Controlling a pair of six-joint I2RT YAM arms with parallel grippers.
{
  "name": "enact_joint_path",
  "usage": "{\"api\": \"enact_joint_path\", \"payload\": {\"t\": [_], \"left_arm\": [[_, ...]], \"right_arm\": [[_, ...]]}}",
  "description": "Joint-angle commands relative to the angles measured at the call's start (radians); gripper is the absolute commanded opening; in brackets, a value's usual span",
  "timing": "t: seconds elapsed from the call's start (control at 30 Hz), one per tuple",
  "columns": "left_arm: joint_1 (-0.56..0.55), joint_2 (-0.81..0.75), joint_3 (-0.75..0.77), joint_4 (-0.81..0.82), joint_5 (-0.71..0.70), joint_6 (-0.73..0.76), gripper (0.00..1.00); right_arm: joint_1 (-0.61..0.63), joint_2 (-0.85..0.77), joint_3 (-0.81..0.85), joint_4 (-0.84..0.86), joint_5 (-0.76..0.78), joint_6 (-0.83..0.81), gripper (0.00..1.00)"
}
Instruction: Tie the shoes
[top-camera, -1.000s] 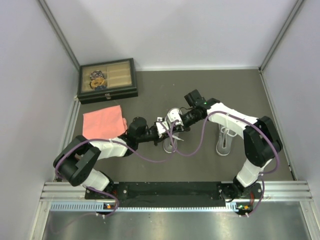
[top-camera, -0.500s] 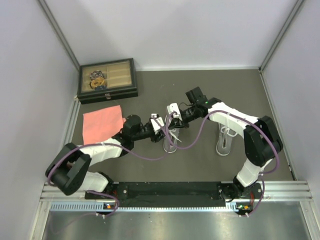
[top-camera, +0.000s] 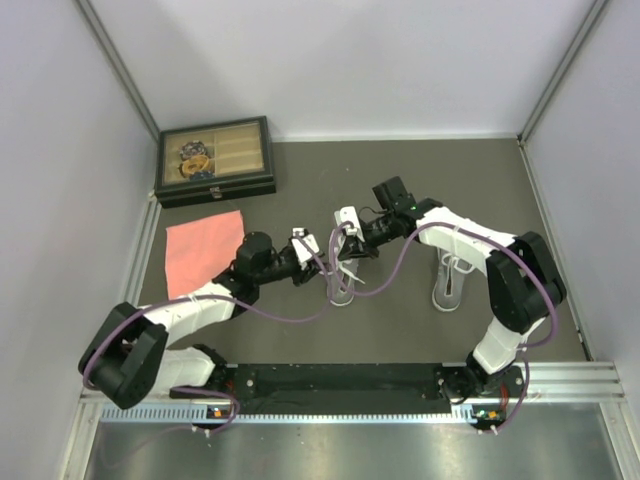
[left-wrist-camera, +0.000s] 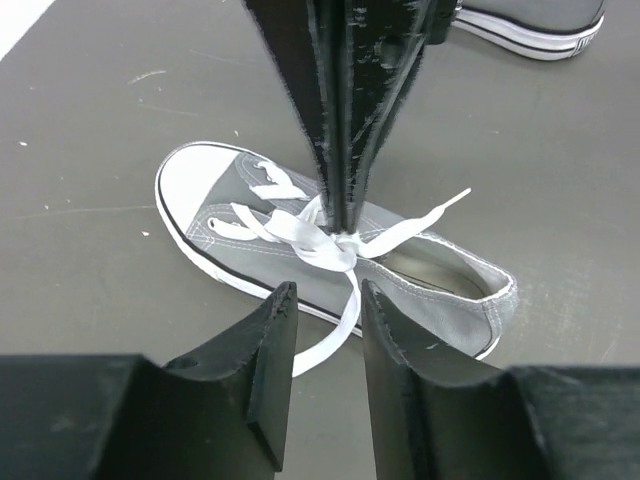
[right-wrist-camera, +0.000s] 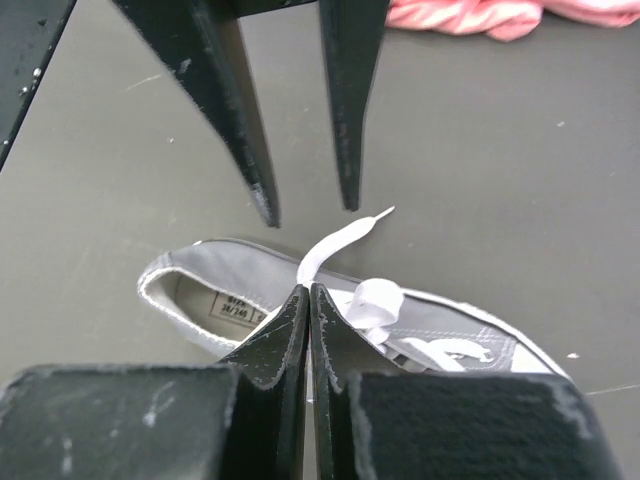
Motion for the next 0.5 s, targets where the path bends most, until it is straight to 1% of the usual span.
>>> {"api": "enact_joint_path", "payload": {"t": [0.0, 0.07, 0.13, 0.23, 0.47], "left_arm": [[0.007, 0.045, 0.058, 0.054, 0.029, -0.033, 0.37], [0.011, 0.067, 0.073, 0.077, 0.003, -0.076, 0.41], [0.022, 0.098, 0.092, 0.099, 0.013, -0.104, 0.43], [0.03, 0.127, 0.107, 0.127, 0.028, -0.122, 0.43], [0.03, 0.177, 0.136, 0.136, 0.072, -0.132, 0.45]], "right_arm": [[-0.009, 0.002, -0.02, 0.038, -0.018, 0.021, 0.0], [-0.009, 0.002, -0.029, 0.045, -0.013, 0.024, 0.0], [-0.009, 0.001, -0.035, 0.059, -0.01, 0.034, 0.0], [-0.011, -0.002, -0.04, 0.061, -0.009, 0.039, 0.0], [-0.014, -0.005, -0.044, 0.071, -0.007, 0.047, 0.0]]}}
